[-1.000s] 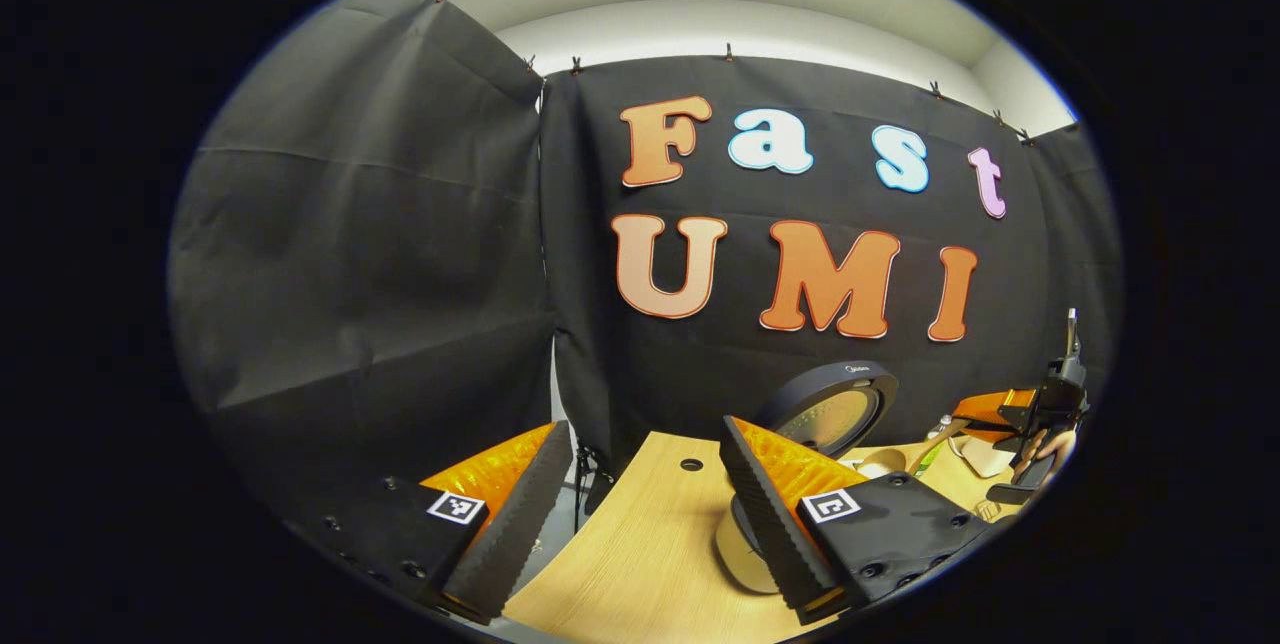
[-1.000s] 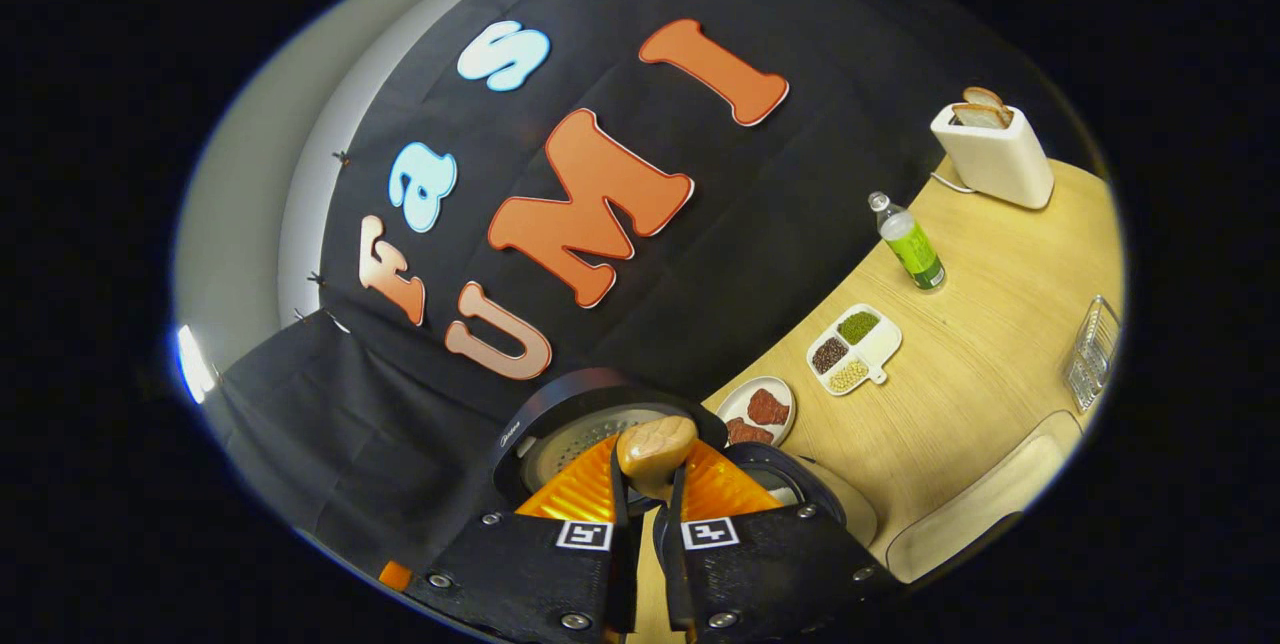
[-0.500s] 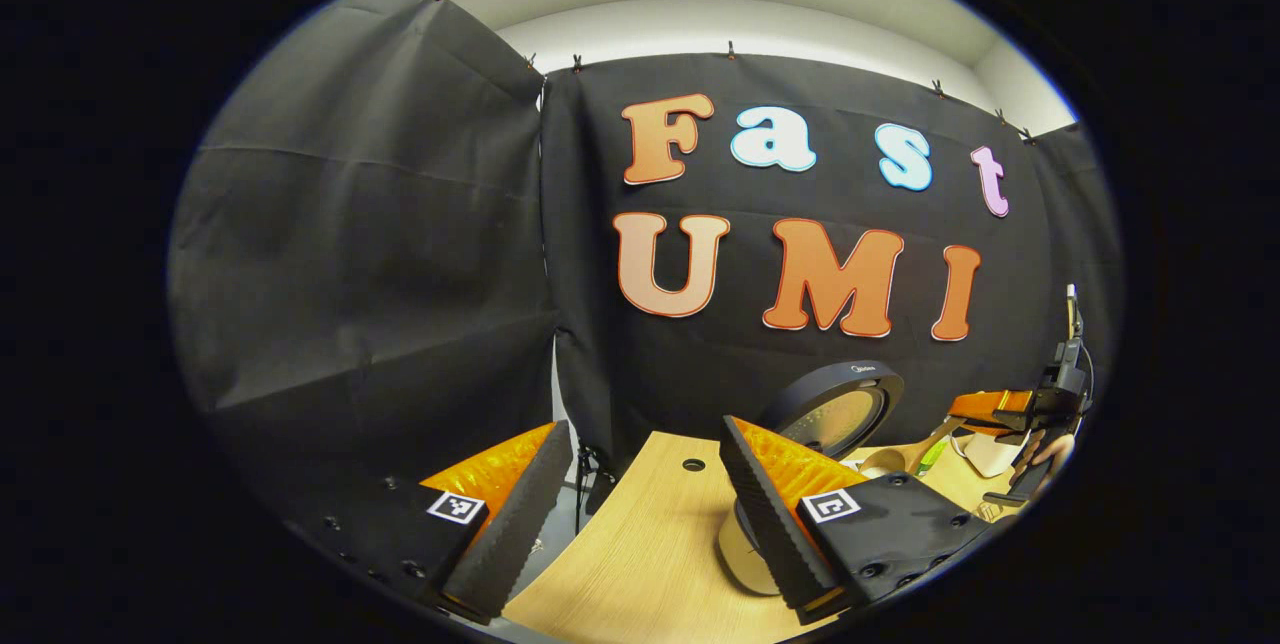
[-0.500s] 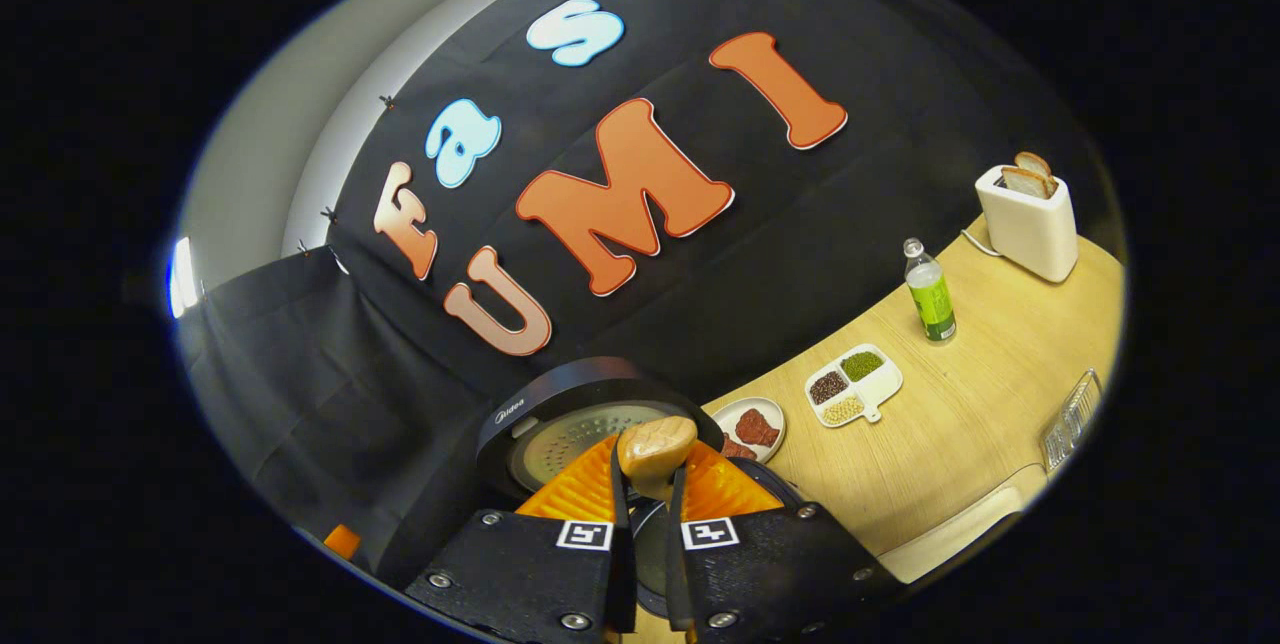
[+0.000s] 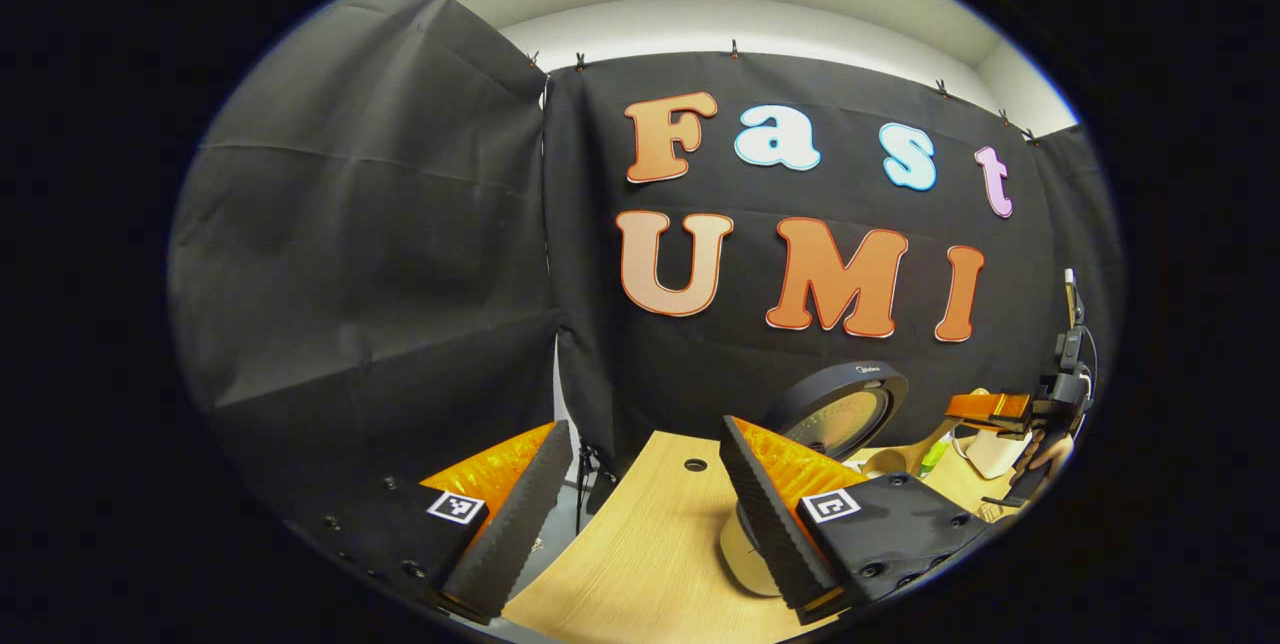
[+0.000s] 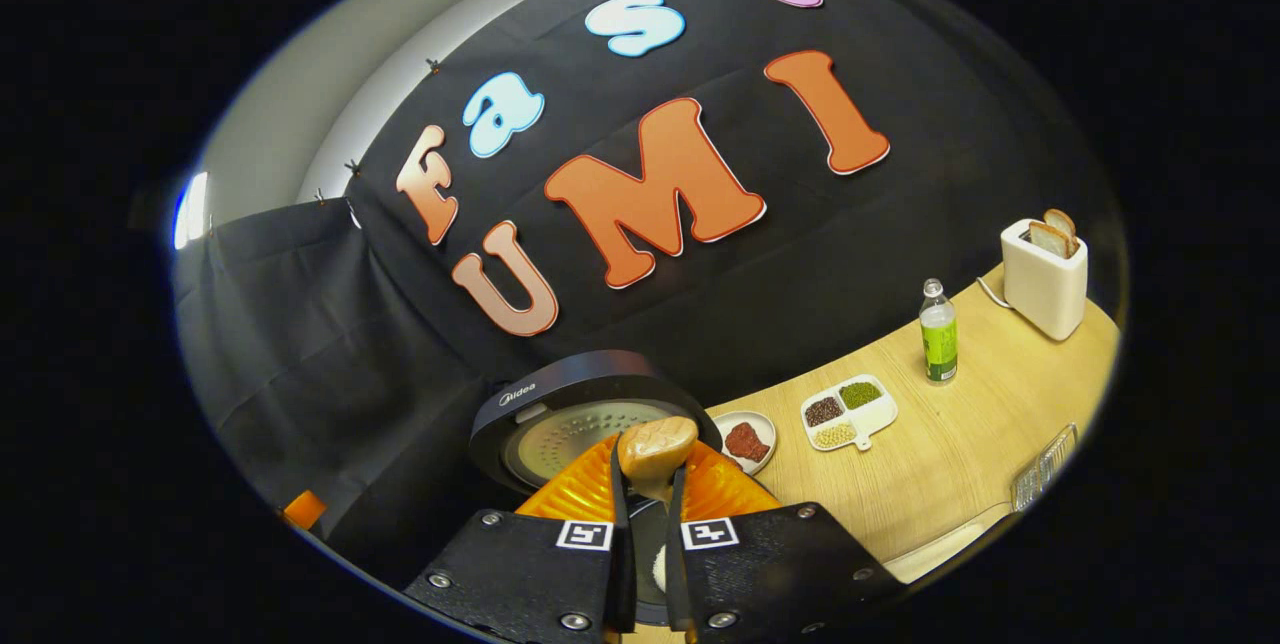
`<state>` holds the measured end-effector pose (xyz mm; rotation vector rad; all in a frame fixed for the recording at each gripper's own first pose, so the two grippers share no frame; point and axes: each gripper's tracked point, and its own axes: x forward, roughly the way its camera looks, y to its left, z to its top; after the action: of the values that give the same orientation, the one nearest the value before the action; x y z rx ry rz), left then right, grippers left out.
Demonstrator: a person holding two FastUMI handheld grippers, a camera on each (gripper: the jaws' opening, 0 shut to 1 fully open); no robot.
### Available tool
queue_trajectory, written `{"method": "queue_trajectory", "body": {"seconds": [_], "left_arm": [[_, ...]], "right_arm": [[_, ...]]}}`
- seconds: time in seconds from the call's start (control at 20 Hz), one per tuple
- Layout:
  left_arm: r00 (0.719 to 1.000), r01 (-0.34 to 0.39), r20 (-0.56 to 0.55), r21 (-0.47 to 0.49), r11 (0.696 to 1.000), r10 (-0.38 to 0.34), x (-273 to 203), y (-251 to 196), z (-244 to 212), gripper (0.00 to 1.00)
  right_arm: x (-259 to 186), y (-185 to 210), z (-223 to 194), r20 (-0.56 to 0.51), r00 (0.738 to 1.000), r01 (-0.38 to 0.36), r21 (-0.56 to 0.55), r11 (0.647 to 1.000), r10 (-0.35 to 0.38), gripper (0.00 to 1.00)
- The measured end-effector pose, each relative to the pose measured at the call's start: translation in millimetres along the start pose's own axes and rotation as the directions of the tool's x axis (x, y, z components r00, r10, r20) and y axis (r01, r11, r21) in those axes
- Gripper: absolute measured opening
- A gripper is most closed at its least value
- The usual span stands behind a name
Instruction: Close the left gripper, press the button to open the rice cooker; take a wooden spoon from the chopstick holder with the right hand, scoop a spoonful of rice and pour it into the rice cooker, then put the wooden spoon back into the chopstick holder.
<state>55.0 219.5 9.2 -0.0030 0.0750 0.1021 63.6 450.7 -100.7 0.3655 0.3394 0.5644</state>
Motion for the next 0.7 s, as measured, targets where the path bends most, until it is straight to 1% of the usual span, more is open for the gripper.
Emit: {"method": "queue_trajectory", "body": {"seconds": [0.3,0.7], "left_arm": [[1.0,-0.009,-0.004,-0.002,1.0,0.009,0.0,1.8,-1.6,0.98],[1.0,-0.017,0.004,-0.002,1.0,0.017,-2.0,4.5,-0.1,0.98]], "right_arm": [[-2.1,13.2,0.3,0.001,1.0,-0.02,-0.112,0.994,0.02,0.11],[-4.4,31.6,-9.6,-0.018,0.999,-0.047,-0.257,0.965,0.044,0.11]]}}
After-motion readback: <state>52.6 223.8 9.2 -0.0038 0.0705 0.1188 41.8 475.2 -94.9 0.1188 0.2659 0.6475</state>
